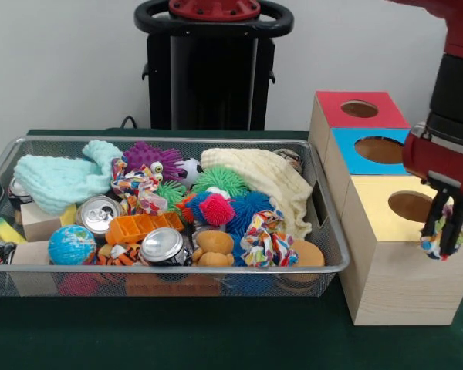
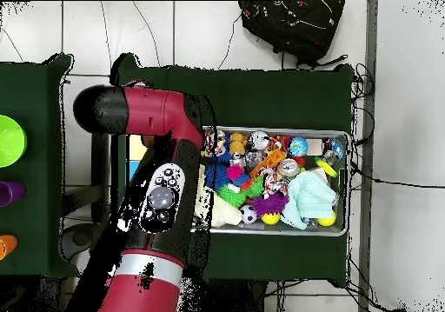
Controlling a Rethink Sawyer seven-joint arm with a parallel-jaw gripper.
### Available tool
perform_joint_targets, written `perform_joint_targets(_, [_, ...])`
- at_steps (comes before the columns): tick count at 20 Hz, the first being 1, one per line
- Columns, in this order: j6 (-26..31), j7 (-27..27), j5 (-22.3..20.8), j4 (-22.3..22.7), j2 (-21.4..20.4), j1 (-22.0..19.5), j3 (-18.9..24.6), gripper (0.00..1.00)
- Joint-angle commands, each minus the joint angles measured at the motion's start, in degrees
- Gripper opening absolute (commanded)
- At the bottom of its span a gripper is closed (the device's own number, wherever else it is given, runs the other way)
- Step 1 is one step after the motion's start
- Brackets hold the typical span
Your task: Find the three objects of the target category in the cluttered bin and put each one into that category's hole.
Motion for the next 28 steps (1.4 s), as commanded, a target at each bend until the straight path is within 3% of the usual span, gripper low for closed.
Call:
perform_joint_targets(1, [-1.66, 19.94, 2.49, 12.57, 0.87, 3.82, 0.08, 0.0])
perform_joint_targets(5, [-3.77, 17.65, 2.98, 18.98, -2.8, 5.48, 0.15, 0.0])
perform_joint_targets(10, [-10.79, 11.54, 2.59, 26.44, -6.07, 3.57, 2.67, 0.0])
perform_joint_targets(15, [-17.38, 8.71, 2.24, 29.7, -6.02, 1.15, 5.52, 0.0])
perform_joint_targets(21, [-18.63, 11.62, 4.07, 26.07, -1.23, 2.59, 4.33, 0.0])
perform_joint_targets(28, [-9.47, 16.91, 8.2, 17.53, 3.05, 6.97, -1.16, 0.0])
